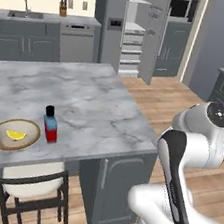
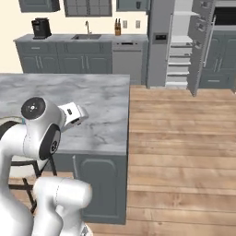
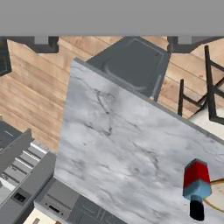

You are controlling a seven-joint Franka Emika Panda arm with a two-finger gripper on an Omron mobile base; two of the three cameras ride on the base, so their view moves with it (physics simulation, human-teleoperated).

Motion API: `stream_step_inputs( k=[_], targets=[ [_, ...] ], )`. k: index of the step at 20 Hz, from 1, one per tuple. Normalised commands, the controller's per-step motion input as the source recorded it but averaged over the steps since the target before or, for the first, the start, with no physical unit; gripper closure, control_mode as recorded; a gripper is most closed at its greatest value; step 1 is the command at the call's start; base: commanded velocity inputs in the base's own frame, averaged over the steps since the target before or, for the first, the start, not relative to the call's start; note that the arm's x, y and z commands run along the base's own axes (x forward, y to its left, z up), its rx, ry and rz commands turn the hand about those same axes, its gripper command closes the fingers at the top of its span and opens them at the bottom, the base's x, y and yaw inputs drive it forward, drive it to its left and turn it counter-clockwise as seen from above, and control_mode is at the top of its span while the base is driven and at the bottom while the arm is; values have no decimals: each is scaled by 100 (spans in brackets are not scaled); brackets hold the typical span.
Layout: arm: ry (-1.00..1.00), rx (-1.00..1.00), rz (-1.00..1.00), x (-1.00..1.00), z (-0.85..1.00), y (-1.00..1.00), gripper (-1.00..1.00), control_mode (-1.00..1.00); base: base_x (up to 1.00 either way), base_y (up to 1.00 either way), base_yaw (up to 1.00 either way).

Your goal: There is a bowl on the dining counter. Grab a lemon wedge from the fridge and place it in the bowl. Then get the liquor bottle and glass cup from the cabinet and place them next to the bowl.

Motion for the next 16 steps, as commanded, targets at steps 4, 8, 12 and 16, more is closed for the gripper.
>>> stream_step_inputs(
  k=[4, 8, 12, 16],
  targets=[
    [0, 0, 0, 0, 0, 0, -100, 100, 48, -100, 0],
    [0, 0, 0, 0, 0, 0, -100, 100, 81, -100, 0],
    [0, 0, 0, 0, 0, 0, -100, 100, 88, -100, 0],
    [0, 0, 0, 0, 0, 0, -100, 100, 98, -100, 6]
  ],
)
